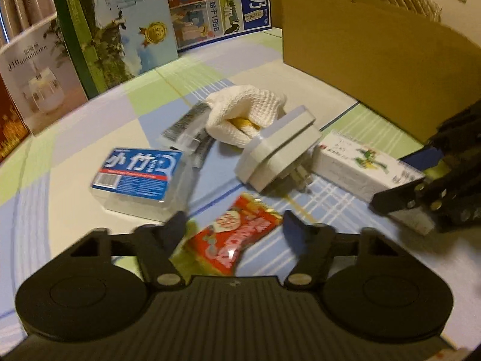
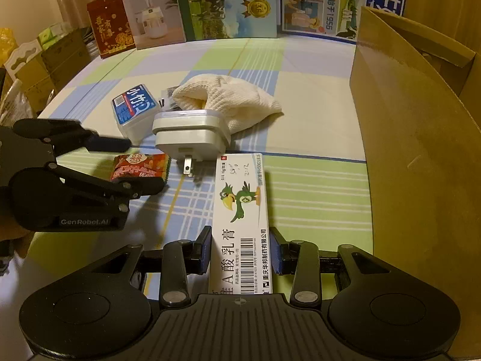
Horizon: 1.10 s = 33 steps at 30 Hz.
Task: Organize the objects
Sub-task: 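Grasp the red candy with the left gripper, then carry the red candy and white cream box toward the cardboard box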
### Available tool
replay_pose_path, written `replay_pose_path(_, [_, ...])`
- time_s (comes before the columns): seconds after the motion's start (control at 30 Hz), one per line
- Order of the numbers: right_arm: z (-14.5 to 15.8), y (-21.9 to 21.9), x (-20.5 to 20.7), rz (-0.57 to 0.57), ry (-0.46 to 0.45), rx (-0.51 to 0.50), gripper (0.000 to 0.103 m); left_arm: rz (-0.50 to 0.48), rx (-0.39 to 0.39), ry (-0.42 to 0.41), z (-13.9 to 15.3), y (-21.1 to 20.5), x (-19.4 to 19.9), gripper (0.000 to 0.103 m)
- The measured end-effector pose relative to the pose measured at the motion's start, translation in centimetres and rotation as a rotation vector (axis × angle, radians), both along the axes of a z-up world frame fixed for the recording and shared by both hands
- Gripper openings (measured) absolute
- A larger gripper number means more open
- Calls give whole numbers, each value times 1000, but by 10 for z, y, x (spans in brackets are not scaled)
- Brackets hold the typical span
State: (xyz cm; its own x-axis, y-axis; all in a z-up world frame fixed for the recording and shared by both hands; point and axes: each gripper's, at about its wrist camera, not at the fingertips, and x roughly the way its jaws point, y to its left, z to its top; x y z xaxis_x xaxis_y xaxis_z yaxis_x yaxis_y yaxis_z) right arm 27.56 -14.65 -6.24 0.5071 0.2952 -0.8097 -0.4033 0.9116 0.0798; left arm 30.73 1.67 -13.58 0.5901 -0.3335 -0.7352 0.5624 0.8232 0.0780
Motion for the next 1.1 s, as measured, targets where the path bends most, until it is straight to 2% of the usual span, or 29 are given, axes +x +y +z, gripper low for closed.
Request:
replay_pose_path(0.07, [0,0,-1,0,3,4,36,17,-14,29,3,0,-5,35])
replay_pose_path(0.13, [1,0,-4,4,4,5,36,36,-6,54,6,-2,-13,30])
replay_pose_path(0.37, [3,-1,-18,17,7,11,36,161,-19,128,13,-8,-50,27])
replay_pose_path(0.5, [2,-2,-18,17,5,9,36,189,-40,115,11,-10,-61,29])
replay_pose_path(0.57, [1,-3,-18,15,-4,8,36,197,-48,112,10,-10,-61,38])
replay_pose_path(0.6, [0,-3,-17,17,-3,9,36,200,-51,110,9,-10,-60,39])
replay_pose_path(0.8, [-2,0,-8,12,-24,12,41,219,-66,93,8,-10,-58,40])
replay_pose_path(0.83, [-3,1,-8,14,-29,7,41,222,-67,93,8,-10,-58,39])
replay_pose_path(0.93, [-4,9,-8,44,-46,-48,38,235,-67,96,9,-9,-57,26])
replay_pose_path(1.1, [-4,6,-10,21,-45,-53,35,257,-65,110,11,-9,-59,23])
